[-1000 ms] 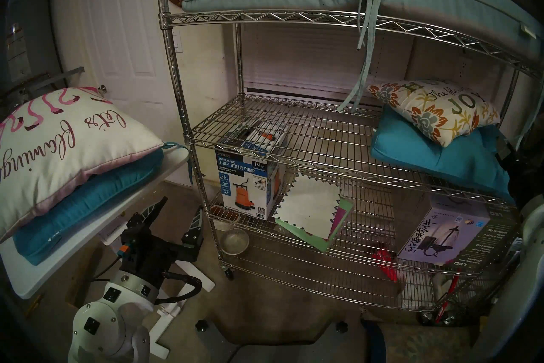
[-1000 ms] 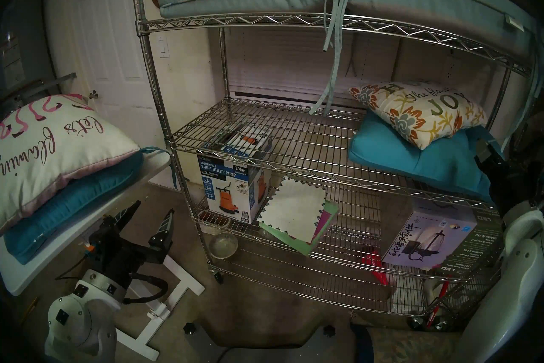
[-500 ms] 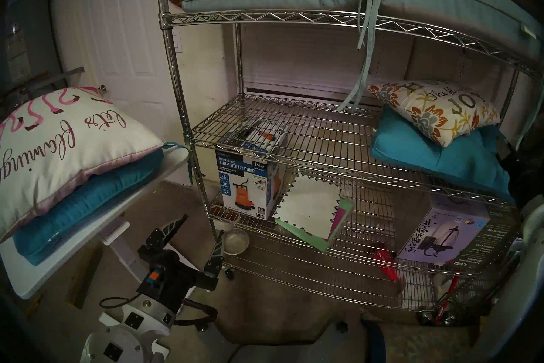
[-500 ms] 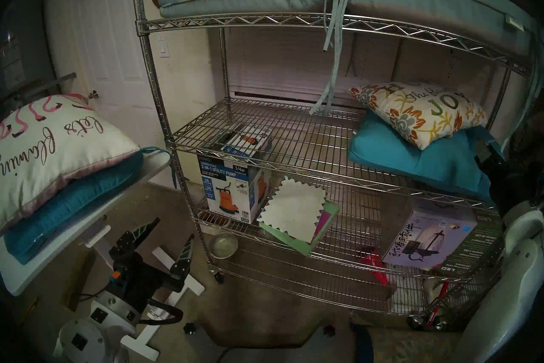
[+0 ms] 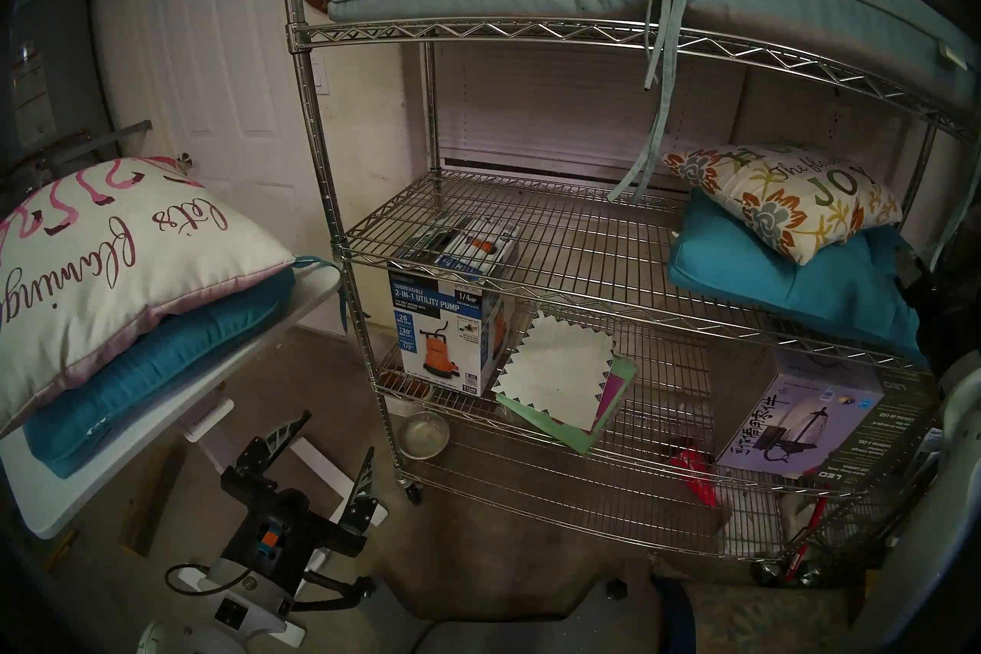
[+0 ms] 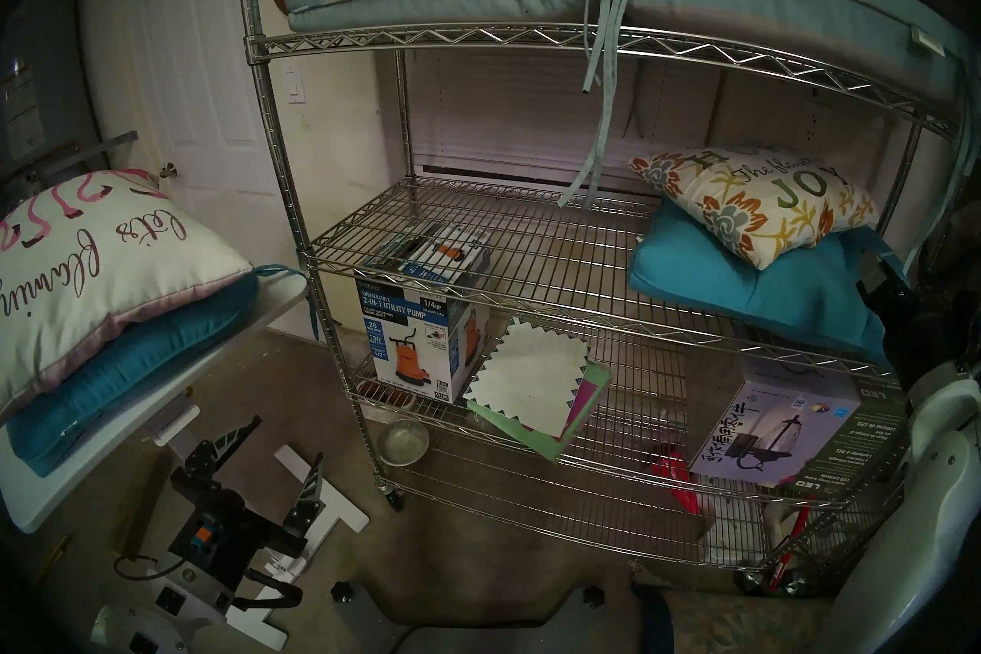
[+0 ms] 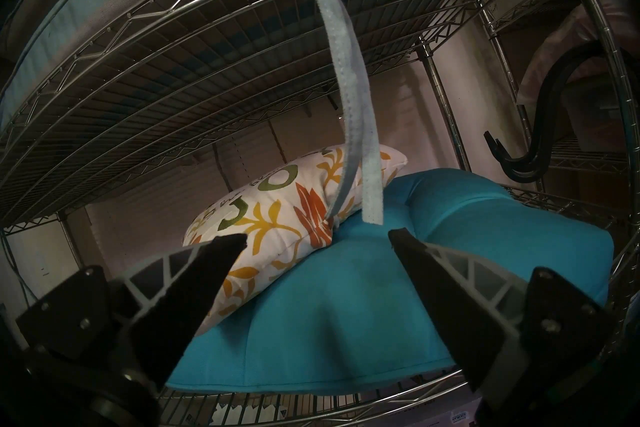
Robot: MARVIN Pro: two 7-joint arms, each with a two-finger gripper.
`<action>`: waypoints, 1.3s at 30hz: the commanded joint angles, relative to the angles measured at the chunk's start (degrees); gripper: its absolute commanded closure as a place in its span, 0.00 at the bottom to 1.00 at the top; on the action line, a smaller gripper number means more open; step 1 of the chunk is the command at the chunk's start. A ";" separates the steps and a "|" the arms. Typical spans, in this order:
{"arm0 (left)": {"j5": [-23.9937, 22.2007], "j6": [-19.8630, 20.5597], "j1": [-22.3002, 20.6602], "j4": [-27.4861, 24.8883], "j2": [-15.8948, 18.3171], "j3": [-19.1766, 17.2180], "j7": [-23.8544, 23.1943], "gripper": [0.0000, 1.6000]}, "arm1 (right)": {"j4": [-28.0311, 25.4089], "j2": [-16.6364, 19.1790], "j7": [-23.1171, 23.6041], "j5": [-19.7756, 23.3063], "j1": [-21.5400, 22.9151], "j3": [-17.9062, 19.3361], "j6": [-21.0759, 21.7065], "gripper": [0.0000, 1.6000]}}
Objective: Put cushion on the shelf
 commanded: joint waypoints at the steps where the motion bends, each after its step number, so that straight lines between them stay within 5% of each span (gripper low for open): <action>1: 3.41 -3.03 3.27 -1.69 -0.78 -2.80 3.29 0.00 | -1.21 0.07 0.04 0.00 0.12 -0.10 -0.11 0.00; 32: 13.64 -10.09 8.98 -1.69 -5.16 -16.72 14.95 0.00 | -1.21 0.21 0.33 0.07 0.23 0.06 -0.11 0.00; 39: 15.43 -10.74 10.86 -1.69 -7.08 -22.11 18.00 0.00 | -1.21 0.23 0.44 0.07 0.24 0.10 -0.11 0.00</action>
